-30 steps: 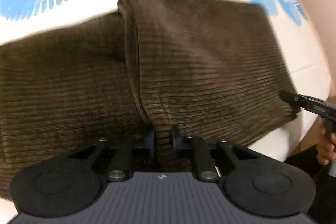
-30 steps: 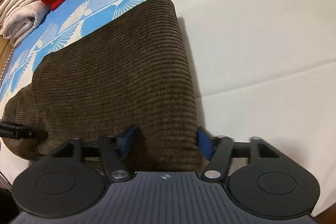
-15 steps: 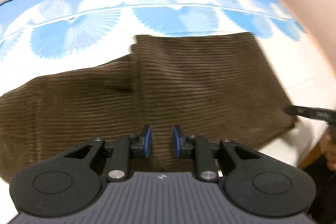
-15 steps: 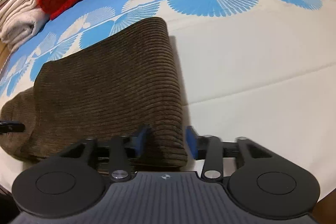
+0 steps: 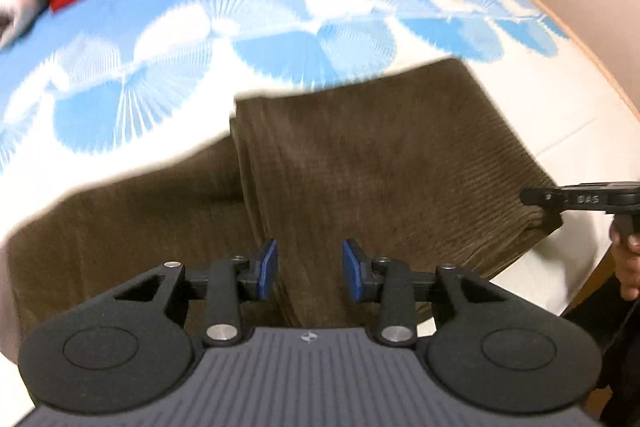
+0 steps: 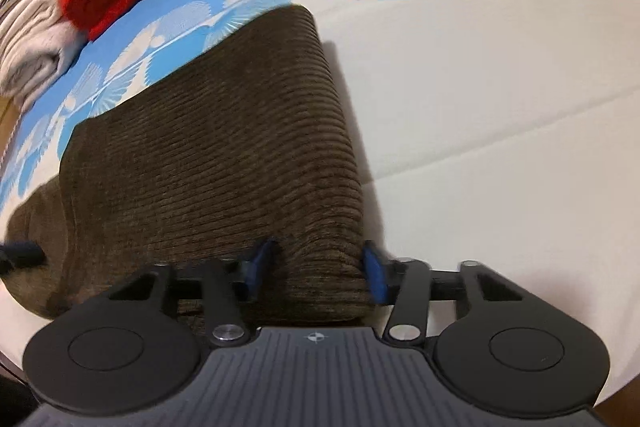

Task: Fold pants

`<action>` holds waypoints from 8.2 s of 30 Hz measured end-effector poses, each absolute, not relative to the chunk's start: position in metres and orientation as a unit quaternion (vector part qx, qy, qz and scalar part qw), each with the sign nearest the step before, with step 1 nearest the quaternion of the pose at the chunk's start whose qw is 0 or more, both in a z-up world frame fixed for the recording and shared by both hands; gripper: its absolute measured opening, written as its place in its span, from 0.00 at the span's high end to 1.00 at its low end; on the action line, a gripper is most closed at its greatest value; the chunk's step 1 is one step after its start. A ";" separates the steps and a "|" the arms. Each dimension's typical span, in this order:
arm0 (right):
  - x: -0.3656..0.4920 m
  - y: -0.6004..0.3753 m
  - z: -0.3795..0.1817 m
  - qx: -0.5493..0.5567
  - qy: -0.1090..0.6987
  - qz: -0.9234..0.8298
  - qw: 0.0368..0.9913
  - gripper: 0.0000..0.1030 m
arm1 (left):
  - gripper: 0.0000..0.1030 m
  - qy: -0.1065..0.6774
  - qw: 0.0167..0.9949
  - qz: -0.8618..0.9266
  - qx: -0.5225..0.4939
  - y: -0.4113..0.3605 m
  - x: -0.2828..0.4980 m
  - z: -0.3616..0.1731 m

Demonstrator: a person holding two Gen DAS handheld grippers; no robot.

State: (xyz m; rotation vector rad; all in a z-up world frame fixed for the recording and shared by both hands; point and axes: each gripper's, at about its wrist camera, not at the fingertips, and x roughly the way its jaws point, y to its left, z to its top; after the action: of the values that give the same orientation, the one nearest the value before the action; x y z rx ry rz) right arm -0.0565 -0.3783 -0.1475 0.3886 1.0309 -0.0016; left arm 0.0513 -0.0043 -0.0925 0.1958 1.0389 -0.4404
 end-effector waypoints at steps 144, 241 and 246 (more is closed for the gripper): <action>0.158 -0.360 -0.135 0.172 0.495 -0.057 0.850 0.08 | 0.15 0.498 0.859 -0.115 -0.035 0.027 0.167 -0.111; -0.060 -0.273 0.011 0.009 0.300 -0.045 0.953 0.01 | 0.00 0.376 0.926 -0.039 0.002 -0.048 -0.004 -0.005; -0.060 -0.272 0.011 0.012 0.299 -0.044 0.953 0.01 | 0.00 0.377 0.925 -0.040 -0.001 -0.049 -0.003 -0.005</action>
State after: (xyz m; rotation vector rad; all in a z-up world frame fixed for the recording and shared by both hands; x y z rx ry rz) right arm -0.0597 -0.2717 0.0112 0.0237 0.6077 -0.0887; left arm -0.0026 -0.0488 -0.0055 -0.0026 0.7739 -0.0811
